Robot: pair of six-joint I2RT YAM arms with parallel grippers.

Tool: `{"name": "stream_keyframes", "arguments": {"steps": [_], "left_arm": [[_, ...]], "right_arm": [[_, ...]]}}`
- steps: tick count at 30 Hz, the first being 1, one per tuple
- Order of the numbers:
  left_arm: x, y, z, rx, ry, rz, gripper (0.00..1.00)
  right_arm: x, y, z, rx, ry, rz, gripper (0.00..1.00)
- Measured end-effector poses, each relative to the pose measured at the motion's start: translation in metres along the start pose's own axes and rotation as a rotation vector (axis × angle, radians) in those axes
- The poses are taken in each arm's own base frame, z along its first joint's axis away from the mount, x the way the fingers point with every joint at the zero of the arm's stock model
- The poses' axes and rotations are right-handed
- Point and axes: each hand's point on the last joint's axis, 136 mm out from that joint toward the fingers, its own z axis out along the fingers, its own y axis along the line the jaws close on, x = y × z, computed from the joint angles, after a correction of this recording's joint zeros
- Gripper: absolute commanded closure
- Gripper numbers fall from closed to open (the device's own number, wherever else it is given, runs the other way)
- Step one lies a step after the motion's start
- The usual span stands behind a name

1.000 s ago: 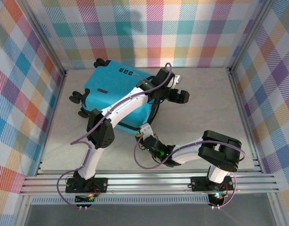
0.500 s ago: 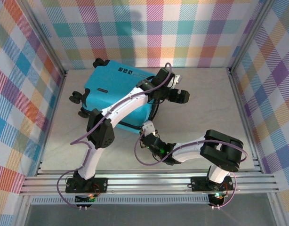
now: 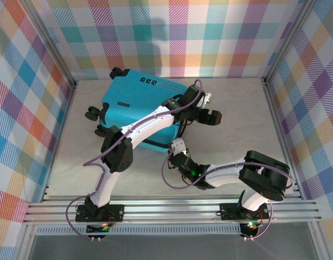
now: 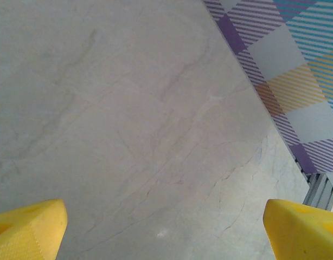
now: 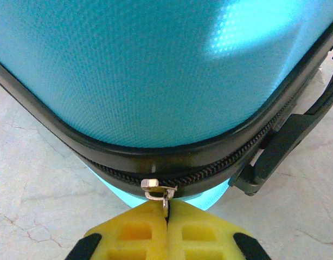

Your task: Pack the luggage

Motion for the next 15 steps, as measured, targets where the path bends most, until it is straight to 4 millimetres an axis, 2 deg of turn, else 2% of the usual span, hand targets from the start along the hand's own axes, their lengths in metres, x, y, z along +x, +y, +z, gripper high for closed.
{"name": "stream_keyframes", "arguments": {"steps": [8, 15], "left_arm": [[0.001, 0.008, 0.001, -0.037, -0.005, -0.010, 0.08], [0.010, 0.020, 0.002, -0.098, 0.000, -0.039, 0.08]], "right_arm": [[-0.001, -0.006, -0.001, -0.002, 0.003, 0.000, 1.00], [-0.002, -0.031, -0.004, 0.038, 0.021, 0.006, 1.00]]}}
